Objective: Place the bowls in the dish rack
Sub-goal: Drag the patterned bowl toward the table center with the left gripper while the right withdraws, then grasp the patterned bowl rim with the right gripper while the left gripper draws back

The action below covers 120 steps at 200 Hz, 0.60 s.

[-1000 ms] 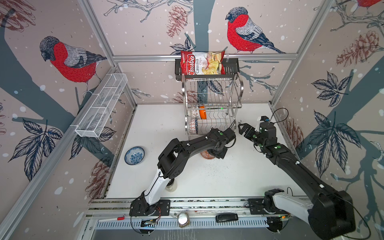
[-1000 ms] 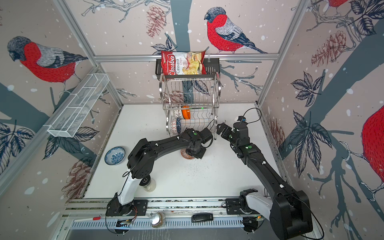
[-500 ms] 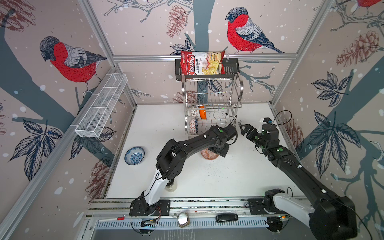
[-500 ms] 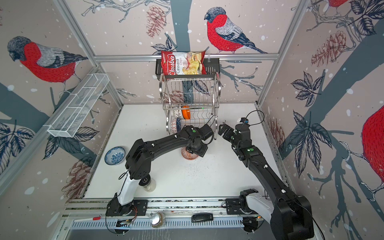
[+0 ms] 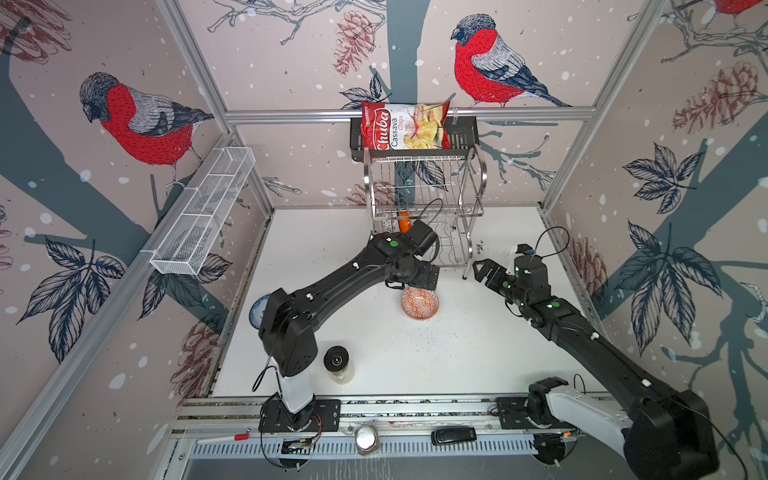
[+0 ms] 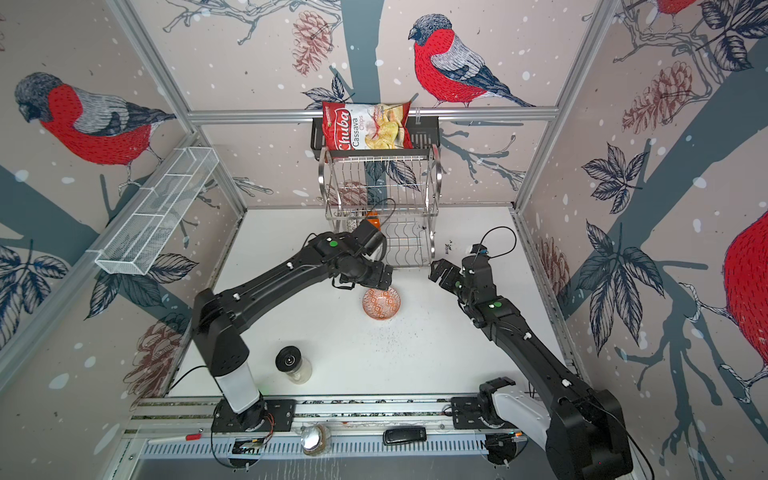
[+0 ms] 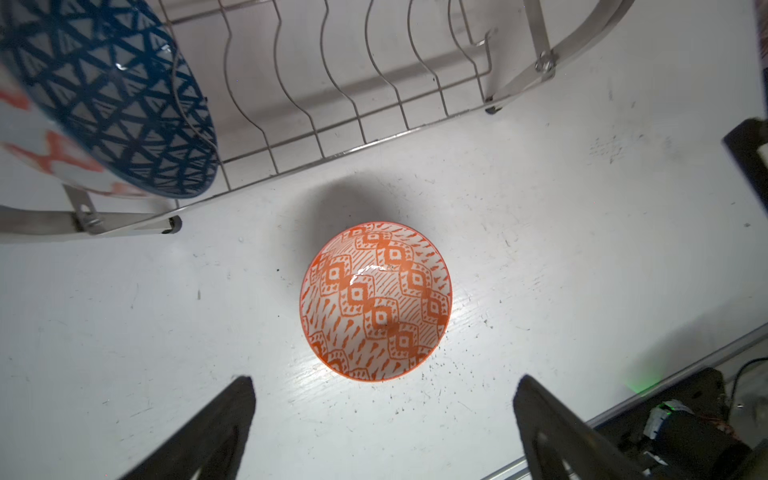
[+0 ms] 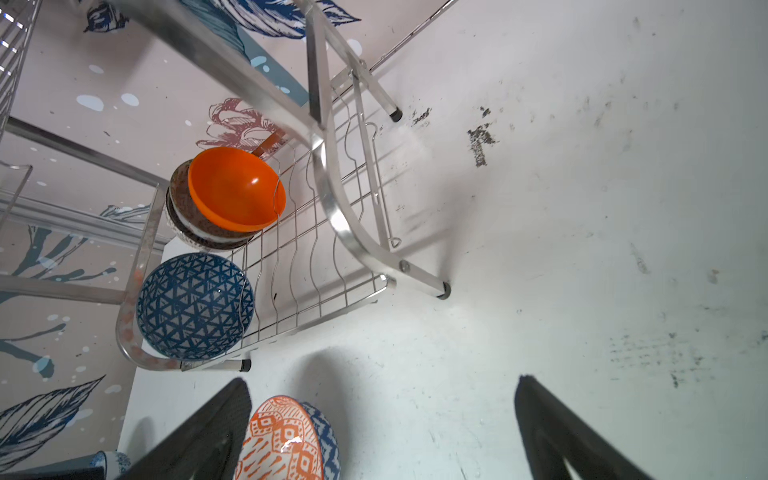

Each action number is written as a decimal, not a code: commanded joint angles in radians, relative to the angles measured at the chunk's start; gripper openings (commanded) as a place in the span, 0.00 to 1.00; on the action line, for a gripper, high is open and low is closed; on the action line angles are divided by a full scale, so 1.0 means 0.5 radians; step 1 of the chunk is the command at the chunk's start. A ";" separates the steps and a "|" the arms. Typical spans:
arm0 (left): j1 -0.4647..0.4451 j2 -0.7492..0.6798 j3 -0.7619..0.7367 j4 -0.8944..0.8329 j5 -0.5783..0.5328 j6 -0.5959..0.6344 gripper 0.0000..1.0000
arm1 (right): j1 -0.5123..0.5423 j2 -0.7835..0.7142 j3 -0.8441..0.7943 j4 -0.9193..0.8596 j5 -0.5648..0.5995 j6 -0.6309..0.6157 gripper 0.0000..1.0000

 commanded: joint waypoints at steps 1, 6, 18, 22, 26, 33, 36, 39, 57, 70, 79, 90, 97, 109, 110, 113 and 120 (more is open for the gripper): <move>0.103 -0.230 -0.213 0.249 0.129 -0.056 0.97 | 0.161 0.008 0.035 -0.019 0.150 0.029 1.00; 0.140 -0.297 -0.286 0.303 0.157 -0.076 0.98 | 0.214 0.018 0.047 -0.025 0.188 0.036 1.00; 0.237 -0.435 -0.458 0.451 0.255 -0.113 0.98 | 0.345 0.056 0.076 -0.030 0.275 0.067 1.00; 0.268 -0.493 -0.518 0.498 0.284 -0.118 0.98 | 0.393 0.072 0.089 -0.034 0.305 0.073 1.00; 0.294 -0.540 -0.573 0.546 0.306 -0.119 0.97 | 0.441 0.089 0.107 -0.042 0.340 0.084 1.00; 0.346 -0.622 -0.668 0.617 0.319 -0.120 0.98 | 0.521 0.128 0.151 -0.077 0.406 0.106 1.00; 0.367 -0.654 -0.705 0.641 0.319 -0.120 0.97 | 0.569 0.154 0.178 -0.093 0.439 0.114 1.00; 0.390 -0.685 -0.743 0.660 0.321 -0.119 0.97 | 0.607 0.171 0.197 -0.107 0.467 0.119 1.00; 0.526 -0.882 -0.993 0.819 0.370 -0.130 0.98 | 0.819 0.303 0.311 -0.159 0.633 0.123 1.00; 0.680 -0.992 -1.149 0.884 0.508 -0.183 0.98 | 0.928 0.407 0.428 -0.236 0.713 0.134 1.00; 0.791 -1.055 -1.259 0.926 0.639 -0.217 0.97 | 0.984 0.532 0.520 -0.300 0.732 0.164 1.00; 0.911 -1.129 -1.395 0.974 0.732 -0.223 0.97 | 1.053 0.644 0.614 -0.346 0.748 0.187 1.00; 0.960 -1.175 -1.466 1.000 0.750 -0.212 0.97 | 1.096 0.712 0.674 -0.369 0.762 0.196 1.00; 1.032 -1.226 -1.559 1.039 0.807 -0.216 0.98 | 1.152 0.840 0.790 -0.437 0.769 0.235 1.00; 1.037 -1.230 -1.567 1.044 0.815 -0.218 0.98 | 1.157 0.850 0.799 -0.442 0.769 0.238 1.00; 1.047 -1.239 -1.590 1.058 0.832 -0.225 0.97 | 1.170 0.880 0.828 -0.454 0.769 0.245 1.00; 1.052 -1.265 -1.627 1.091 0.847 -0.241 0.97 | 1.204 0.951 0.888 -0.478 0.769 0.256 1.00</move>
